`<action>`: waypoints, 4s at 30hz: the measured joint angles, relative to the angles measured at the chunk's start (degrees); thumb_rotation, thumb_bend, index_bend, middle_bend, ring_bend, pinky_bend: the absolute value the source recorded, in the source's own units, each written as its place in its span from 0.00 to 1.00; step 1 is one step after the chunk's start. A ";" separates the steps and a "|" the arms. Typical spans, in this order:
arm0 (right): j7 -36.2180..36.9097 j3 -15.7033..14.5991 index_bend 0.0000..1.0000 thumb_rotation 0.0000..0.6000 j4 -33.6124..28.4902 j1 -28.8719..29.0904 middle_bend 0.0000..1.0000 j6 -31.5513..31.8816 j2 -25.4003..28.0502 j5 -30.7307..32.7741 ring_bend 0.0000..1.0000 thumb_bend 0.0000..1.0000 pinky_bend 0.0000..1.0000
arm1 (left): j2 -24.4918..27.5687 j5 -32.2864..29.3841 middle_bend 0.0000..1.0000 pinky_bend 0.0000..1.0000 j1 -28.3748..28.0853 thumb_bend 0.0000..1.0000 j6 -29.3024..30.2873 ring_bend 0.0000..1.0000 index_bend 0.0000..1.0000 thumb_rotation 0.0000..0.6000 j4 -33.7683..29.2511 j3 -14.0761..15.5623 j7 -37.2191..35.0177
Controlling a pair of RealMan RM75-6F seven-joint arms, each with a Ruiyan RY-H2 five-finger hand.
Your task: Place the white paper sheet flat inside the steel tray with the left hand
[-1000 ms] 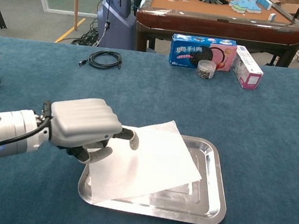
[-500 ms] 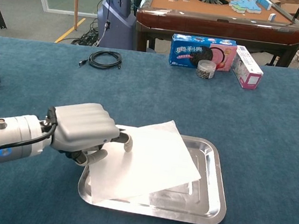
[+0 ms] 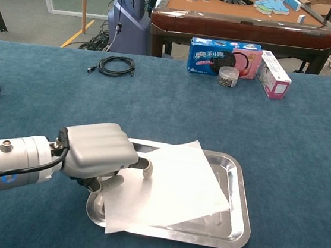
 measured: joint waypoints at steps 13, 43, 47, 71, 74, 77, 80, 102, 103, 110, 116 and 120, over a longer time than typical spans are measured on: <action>0.55 0.14 0.48 1.00 0.21 -0.04 0.50 0.03 0.04 0.22 0.36 0.26 0.32 | -0.87 1.37 1.00 1.00 -0.95 0.58 -0.47 1.00 0.27 1.00 1.81 0.01 -1.48; 2.89 1.33 0.48 1.00 0.84 -1.02 0.50 1.78 -0.14 1.44 0.36 0.26 0.32 | -2.77 2.24 1.00 1.00 -2.17 0.58 -0.04 1.00 0.27 1.00 5.65 -0.91 -2.60; 3.19 1.40 0.48 1.00 0.87 -1.12 0.50 1.95 -0.11 1.42 0.36 0.26 0.32 | -2.60 3.41 1.00 1.00 -2.28 0.58 0.02 1.00 0.27 1.00 4.98 -0.23 -3.23; 3.64 1.51 0.48 1.00 1.09 -1.28 0.50 1.96 -0.12 1.33 0.36 0.26 0.32 | -1.15 4.09 1.00 1.00 -1.82 0.58 1.97 1.00 0.27 1.00 2.89 -0.67 -3.92; 3.67 1.53 0.48 1.00 1.08 -1.27 0.50 1.86 -0.12 1.40 0.36 0.26 0.32 | -0.30 3.80 1.00 1.00 -1.40 0.58 2.37 1.00 0.28 1.00 1.37 -0.66 -3.84; 3.72 1.57 0.48 1.00 1.10 -1.22 0.50 1.66 -0.11 1.52 0.36 0.26 0.32 | 0.82 3.37 1.00 1.00 -0.81 0.58 2.77 1.00 0.28 1.00 -0.32 -0.43 -3.04; 3.73 1.59 0.48 1.00 1.10 -1.16 0.50 1.52 -0.11 1.57 0.36 0.26 0.32 | 1.93 3.19 1.00 1.00 -0.27 0.58 3.06 1.00 0.28 1.00 -1.91 0.12 -2.12; 4.19 1.40 0.48 1.00 1.05 -1.43 0.50 1.99 0.07 1.01 0.36 0.26 0.32 | 4.71 3.32 1.00 1.00 2.75 0.58 4.46 1.00 0.28 1.00 -8.18 2.74 2.48; 4.27 1.39 0.48 1.00 1.06 -1.44 0.50 2.00 0.09 0.96 0.36 0.26 0.32 | 4.79 3.15 1.00 1.00 2.84 0.58 4.40 1.00 0.28 1.00 -8.37 2.78 2.73; 4.45 1.27 0.48 1.00 1.07 -1.52 0.50 2.21 0.14 0.69 0.36 0.26 0.32 | 5.31 3.46 1.00 1.00 3.49 0.58 4.79 1.00 0.28 1.00 -8.79 3.16 2.79; 4.83 1.28 0.48 1.00 1.07 -1.55 0.50 2.25 0.17 0.72 0.36 0.26 0.32 | 6.08 4.46 1.00 1.00 4.47 0.58 6.11 1.00 0.29 1.00 -9.61 3.74 2.39; 4.96 1.28 0.48 1.00 1.08 -1.54 0.50 2.16 0.21 0.78 0.36 0.26 0.32 | 6.60 5.55 1.00 1.00 5.04 0.58 6.59 1.00 0.29 1.00 -10.51 4.43 2.40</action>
